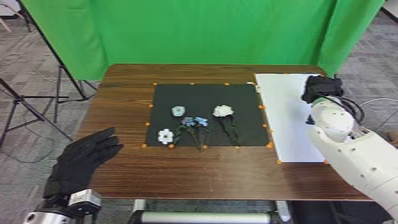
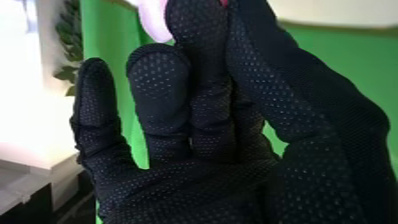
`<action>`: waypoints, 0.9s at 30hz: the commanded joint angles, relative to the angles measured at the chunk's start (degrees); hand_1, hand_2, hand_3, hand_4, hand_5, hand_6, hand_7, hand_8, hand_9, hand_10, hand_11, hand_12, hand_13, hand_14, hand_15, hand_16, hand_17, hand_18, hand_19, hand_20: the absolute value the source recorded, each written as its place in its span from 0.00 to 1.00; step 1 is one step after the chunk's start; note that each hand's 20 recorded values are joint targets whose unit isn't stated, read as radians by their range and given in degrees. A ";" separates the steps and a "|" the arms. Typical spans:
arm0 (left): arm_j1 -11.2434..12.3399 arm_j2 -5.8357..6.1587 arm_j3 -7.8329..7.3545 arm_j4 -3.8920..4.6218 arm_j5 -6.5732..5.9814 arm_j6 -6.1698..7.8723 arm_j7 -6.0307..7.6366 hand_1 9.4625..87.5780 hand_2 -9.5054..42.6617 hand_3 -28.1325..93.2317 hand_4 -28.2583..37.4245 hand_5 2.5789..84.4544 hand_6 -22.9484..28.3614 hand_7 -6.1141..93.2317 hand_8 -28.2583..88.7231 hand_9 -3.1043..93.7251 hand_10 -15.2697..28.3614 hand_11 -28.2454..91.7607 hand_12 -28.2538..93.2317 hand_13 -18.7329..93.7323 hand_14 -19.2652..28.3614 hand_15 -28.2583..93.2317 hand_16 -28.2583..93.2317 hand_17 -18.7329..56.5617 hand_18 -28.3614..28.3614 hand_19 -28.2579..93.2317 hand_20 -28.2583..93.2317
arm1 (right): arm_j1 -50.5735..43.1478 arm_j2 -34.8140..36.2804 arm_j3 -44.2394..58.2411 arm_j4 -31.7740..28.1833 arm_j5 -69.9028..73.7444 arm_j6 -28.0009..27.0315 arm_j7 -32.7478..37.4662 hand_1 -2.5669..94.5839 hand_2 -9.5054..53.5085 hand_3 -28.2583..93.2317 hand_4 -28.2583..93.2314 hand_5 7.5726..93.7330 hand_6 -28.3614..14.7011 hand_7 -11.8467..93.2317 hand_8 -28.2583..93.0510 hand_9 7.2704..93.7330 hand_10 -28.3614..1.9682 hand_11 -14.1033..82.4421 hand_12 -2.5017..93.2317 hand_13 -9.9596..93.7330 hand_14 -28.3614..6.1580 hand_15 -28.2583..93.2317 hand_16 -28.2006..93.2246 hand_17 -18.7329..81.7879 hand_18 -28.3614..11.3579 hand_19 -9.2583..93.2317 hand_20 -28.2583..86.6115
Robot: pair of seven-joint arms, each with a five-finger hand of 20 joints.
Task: Arrange flowers
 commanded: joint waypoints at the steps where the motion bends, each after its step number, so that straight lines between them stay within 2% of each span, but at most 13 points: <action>1: 0.90 0.05 -0.06 0.12 -0.29 0.30 0.07 0.22 0.29 0.91 0.21 0.52 0.71 0.20 0.17 0.43 0.85 0.53 0.31 0.42 1.00 0.70 0.14 0.13 0.88 0.70 0.36 | 1.79 1.40 -0.62 -3.46 0.39 2.50 0.68 0.57 0.00 0.89 0.00 0.78 0.69 0.53 0.31 0.92 0.76 0.41 0.50 0.75 0.72 0.77 0.56 0.39 0.10 0.82 0.57; 2: 0.85 -0.29 -0.20 0.09 0.08 0.10 -0.52 0.22 0.29 0.91 0.21 0.52 0.71 0.20 0.17 0.43 0.85 0.53 0.31 0.42 1.00 0.70 0.14 0.13 0.89 0.70 0.36 | 1.98 1.53 -1.16 -3.35 -0.22 3.21 0.54 0.57 0.00 0.89 0.00 0.78 0.69 0.53 0.31 0.92 0.75 0.41 0.50 0.75 0.72 0.77 0.56 0.39 0.10 0.82 0.57; 7: 1.53 0.88 0.03 -0.03 -0.75 0.87 0.89 0.22 0.29 0.91 0.21 0.52 0.72 0.20 0.17 0.43 0.86 0.53 0.31 0.42 1.00 0.70 0.14 0.13 0.89 0.70 0.36 | 1.33 1.52 -0.98 -5.67 1.48 3.93 0.63 0.57 0.00 0.89 0.00 0.79 0.69 0.52 0.31 0.92 0.75 0.41 0.50 0.75 0.71 0.77 0.56 0.39 0.09 0.82 0.57; 9: 1.91 0.65 -0.49 -0.20 -0.53 0.73 0.51 0.22 0.29 0.91 0.21 0.52 0.72 0.20 0.17 0.43 0.86 0.52 0.31 0.42 1.00 0.70 0.14 0.13 0.89 0.70 0.36 | 0.63 2.03 -1.48 -8.04 2.64 4.40 1.06 0.57 0.00 0.89 0.00 0.79 0.68 0.52 0.31 0.92 0.75 0.41 0.50 0.75 0.71 0.77 0.56 0.39 0.09 0.82 0.57; 10: 1.74 0.01 -0.69 -0.20 -0.10 0.53 -0.20 0.22 0.29 0.91 0.21 0.52 0.72 0.20 0.17 0.43 0.86 0.52 0.31 0.42 1.00 0.70 0.14 0.13 0.89 0.70 0.36 | -0.47 1.74 -0.82 -9.43 2.66 4.55 1.06 0.57 0.00 0.89 0.00 0.79 0.68 0.52 0.31 0.93 0.75 0.41 0.50 0.75 0.71 0.77 0.56 0.39 0.09 0.82 0.56; 11: 2.17 -0.15 -0.81 -0.37 -0.21 0.74 0.01 0.22 0.29 0.91 0.21 0.52 0.72 0.20 0.17 0.43 0.85 0.52 0.31 0.42 1.00 0.70 0.14 0.13 0.89 0.70 0.36 | -1.30 1.42 -0.61 -10.82 2.81 4.60 0.80 0.57 0.00 0.89 0.00 0.79 0.68 0.52 0.31 0.93 0.74 0.41 0.50 0.75 0.71 0.77 0.56 0.39 0.09 0.82 0.56; 15: 2.75 0.62 -0.85 -0.48 -1.03 1.16 0.56 0.22 0.29 0.91 0.21 0.52 0.71 0.20 0.17 0.43 0.85 0.53 0.31 0.42 1.00 0.70 0.14 0.13 0.89 0.70 0.36 | -4.46 2.02 -1.65 -16.80 3.23 6.79 0.93 0.57 0.00 0.90 0.00 0.80 0.67 0.51 0.31 0.93 0.74 0.41 0.50 0.76 0.70 0.78 0.56 0.39 0.07 0.82 0.56; 17: 2.62 -0.03 -1.28 -0.43 -0.40 0.50 -0.44 0.22 0.29 0.91 0.21 0.52 0.71 0.20 0.17 0.43 0.85 0.52 0.31 0.42 1.00 0.70 0.14 0.13 0.89 0.70 0.36 | -6.23 2.33 -2.24 -19.61 4.06 8.03 1.07 0.57 0.00 0.90 0.00 0.80 0.67 0.50 0.32 0.93 0.74 0.41 0.50 0.76 0.70 0.78 0.56 0.39 0.06 0.83 0.56; 19: 3.24 0.37 -1.57 -0.60 -0.86 0.93 0.03 0.22 0.29 0.91 0.21 0.52 0.71 0.20 0.17 0.43 0.85 0.52 0.31 0.42 1.00 0.70 0.14 0.13 0.89 0.70 0.36 | -8.17 0.95 -2.40 -21.13 2.83 8.65 0.54 0.57 0.00 0.90 0.00 0.81 0.67 0.50 0.32 0.93 0.74 0.41 0.50 0.76 0.70 0.78 0.56 0.39 0.06 0.83 0.56; 21: 3.88 0.20 -2.04 -0.81 -1.09 1.25 0.10 0.22 0.29 0.91 0.21 0.52 0.71 0.20 0.17 0.43 0.85 0.52 0.31 0.42 1.00 0.70 0.14 0.13 0.89 0.70 0.36 | -9.28 -1.10 -2.95 -21.46 1.53 8.96 -0.49 0.57 0.00 0.90 0.00 0.81 0.67 0.50 0.32 0.94 0.73 0.41 0.50 0.76 0.69 0.78 0.56 0.39 0.06 0.83 0.56; 25: 2.67 -0.85 -2.35 -0.59 -0.14 0.05 -1.80 0.22 0.29 0.91 0.21 0.52 0.71 0.20 0.17 0.43 0.85 0.52 0.31 0.42 1.00 0.70 0.14 0.13 0.89 0.70 0.36 | -10.82 -4.23 -4.18 -21.39 1.61 8.63 0.11 0.58 0.00 0.89 0.00 0.81 0.67 0.49 0.32 0.94 0.73 0.41 0.50 0.76 0.69 0.78 0.56 0.39 0.06 0.83 0.56; 26: 2.35 -0.43 -2.11 -0.58 -0.44 0.38 -1.52 0.22 0.29 0.91 0.21 0.52 0.71 0.20 0.17 0.43 0.85 0.52 0.31 0.42 1.00 0.70 0.14 0.13 0.89 0.70 0.36 | -10.91 -4.83 -4.47 -21.12 1.55 8.66 0.03 0.58 0.00 0.89 0.00 0.81 0.66 0.49 0.32 0.94 0.73 0.41 0.50 0.75 0.69 0.78 0.56 0.38 0.06 0.83 0.56; 27: 1.82 -0.80 -2.17 -0.51 -0.02 -0.08 -2.34 0.22 0.29 0.91 0.21 0.52 0.71 0.20 0.17 0.43 0.85 0.52 0.31 0.42 1.00 0.70 0.14 0.13 0.89 0.70 0.36 | -11.43 -5.29 -4.45 -21.19 1.59 8.54 0.34 0.58 0.00 0.89 0.00 0.80 0.66 0.49 0.32 0.93 0.73 0.41 0.50 0.75 0.69 0.78 0.56 0.38 0.06 0.83 0.56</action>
